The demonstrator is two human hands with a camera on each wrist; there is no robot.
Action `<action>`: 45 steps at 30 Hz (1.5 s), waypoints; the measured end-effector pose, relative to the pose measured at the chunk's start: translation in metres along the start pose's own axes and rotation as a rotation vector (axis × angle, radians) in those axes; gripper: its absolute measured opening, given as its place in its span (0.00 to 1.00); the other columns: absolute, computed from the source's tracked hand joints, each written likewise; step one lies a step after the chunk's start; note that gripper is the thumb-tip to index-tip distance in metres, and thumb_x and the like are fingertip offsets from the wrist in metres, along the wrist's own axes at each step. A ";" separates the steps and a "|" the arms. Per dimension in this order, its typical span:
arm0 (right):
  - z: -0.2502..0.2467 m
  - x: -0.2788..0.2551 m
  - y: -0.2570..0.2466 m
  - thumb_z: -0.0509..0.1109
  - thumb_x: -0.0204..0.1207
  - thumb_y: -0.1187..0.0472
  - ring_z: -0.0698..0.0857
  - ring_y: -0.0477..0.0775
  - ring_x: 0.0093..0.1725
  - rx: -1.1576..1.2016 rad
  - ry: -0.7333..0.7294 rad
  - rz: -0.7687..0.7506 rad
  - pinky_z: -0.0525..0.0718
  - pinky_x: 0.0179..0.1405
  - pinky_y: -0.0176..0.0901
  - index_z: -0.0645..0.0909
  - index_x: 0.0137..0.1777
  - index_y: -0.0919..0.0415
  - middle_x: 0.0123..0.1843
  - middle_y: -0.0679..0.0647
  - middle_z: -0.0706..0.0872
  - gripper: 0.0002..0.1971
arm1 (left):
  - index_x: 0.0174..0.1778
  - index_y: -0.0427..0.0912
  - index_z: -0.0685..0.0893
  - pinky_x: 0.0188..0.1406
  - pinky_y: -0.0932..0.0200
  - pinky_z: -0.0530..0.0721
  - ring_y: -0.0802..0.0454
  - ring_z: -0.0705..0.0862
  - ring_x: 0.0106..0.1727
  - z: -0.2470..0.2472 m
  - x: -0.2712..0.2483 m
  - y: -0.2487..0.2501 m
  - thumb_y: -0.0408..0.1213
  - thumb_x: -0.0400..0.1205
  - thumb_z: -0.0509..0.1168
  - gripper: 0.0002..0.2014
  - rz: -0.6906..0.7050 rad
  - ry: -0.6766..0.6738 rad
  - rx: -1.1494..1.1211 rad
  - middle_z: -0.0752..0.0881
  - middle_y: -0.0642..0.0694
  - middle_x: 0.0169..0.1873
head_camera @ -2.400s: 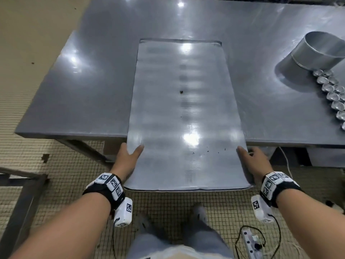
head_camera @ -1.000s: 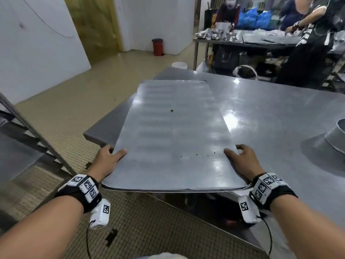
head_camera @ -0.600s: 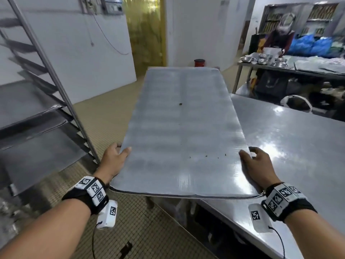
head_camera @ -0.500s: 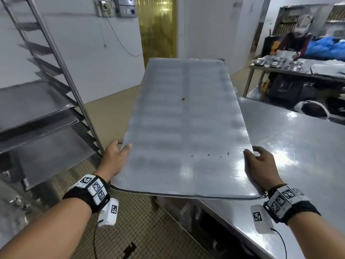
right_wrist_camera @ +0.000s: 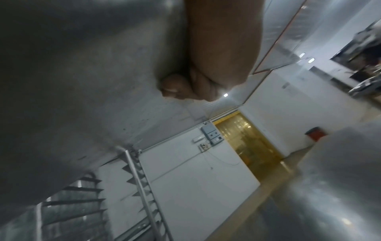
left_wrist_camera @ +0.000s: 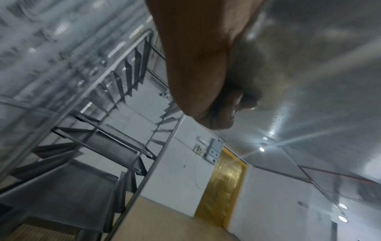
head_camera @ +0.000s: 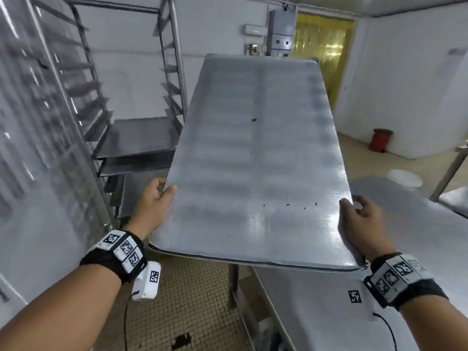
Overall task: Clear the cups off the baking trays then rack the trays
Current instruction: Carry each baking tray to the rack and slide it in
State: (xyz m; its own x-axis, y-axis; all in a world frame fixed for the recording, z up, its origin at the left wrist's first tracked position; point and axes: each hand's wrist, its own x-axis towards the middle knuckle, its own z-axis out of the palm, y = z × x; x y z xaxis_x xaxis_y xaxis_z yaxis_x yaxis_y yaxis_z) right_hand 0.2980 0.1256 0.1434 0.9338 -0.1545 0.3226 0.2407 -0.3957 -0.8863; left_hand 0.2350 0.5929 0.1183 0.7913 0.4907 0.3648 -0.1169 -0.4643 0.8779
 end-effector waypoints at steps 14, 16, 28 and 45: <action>0.140 0.041 -0.070 0.69 0.85 0.52 0.87 0.48 0.27 0.215 -0.329 -0.185 0.81 0.35 0.43 0.79 0.63 0.56 0.34 0.57 0.90 0.12 | 0.57 0.50 0.81 0.60 0.48 0.83 0.47 0.85 0.56 -0.161 -0.059 0.041 0.45 0.87 0.66 0.05 -0.042 0.367 0.179 0.86 0.52 0.51; 0.159 0.040 -0.083 0.69 0.85 0.52 0.87 0.46 0.27 0.217 -0.361 -0.221 0.80 0.34 0.42 0.79 0.62 0.55 0.35 0.56 0.91 0.11 | 0.58 0.47 0.79 0.55 0.53 0.78 0.47 0.83 0.55 -0.176 -0.062 0.045 0.43 0.88 0.66 0.06 -0.061 0.406 0.220 0.84 0.49 0.52; 0.243 0.039 -0.081 0.70 0.83 0.50 0.90 0.53 0.37 0.091 -0.538 -0.166 0.82 0.38 0.42 0.85 0.57 0.59 0.40 0.54 0.92 0.13 | 0.64 0.42 0.82 0.58 0.42 0.88 0.42 0.89 0.54 -0.229 -0.052 -0.021 0.53 0.85 0.68 0.20 -0.312 0.335 0.258 0.88 0.43 0.55; 0.290 0.028 -0.041 0.70 0.84 0.51 0.86 0.47 0.35 -0.083 -0.602 -0.090 0.78 0.33 0.35 0.84 0.52 0.61 0.37 0.49 0.89 0.12 | 0.57 0.41 0.80 0.35 0.60 0.76 0.48 0.83 0.42 -0.214 -0.038 -0.093 0.43 0.87 0.67 0.10 -0.452 0.276 0.305 0.85 0.41 0.48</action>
State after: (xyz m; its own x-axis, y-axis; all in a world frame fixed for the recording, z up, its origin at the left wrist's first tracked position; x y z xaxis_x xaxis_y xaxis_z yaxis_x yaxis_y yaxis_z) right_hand 0.3912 0.3998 0.0930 0.9023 0.4113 0.1291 0.3266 -0.4567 -0.8275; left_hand 0.0878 0.7754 0.0890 0.5331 0.8423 0.0797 0.4037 -0.3360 0.8509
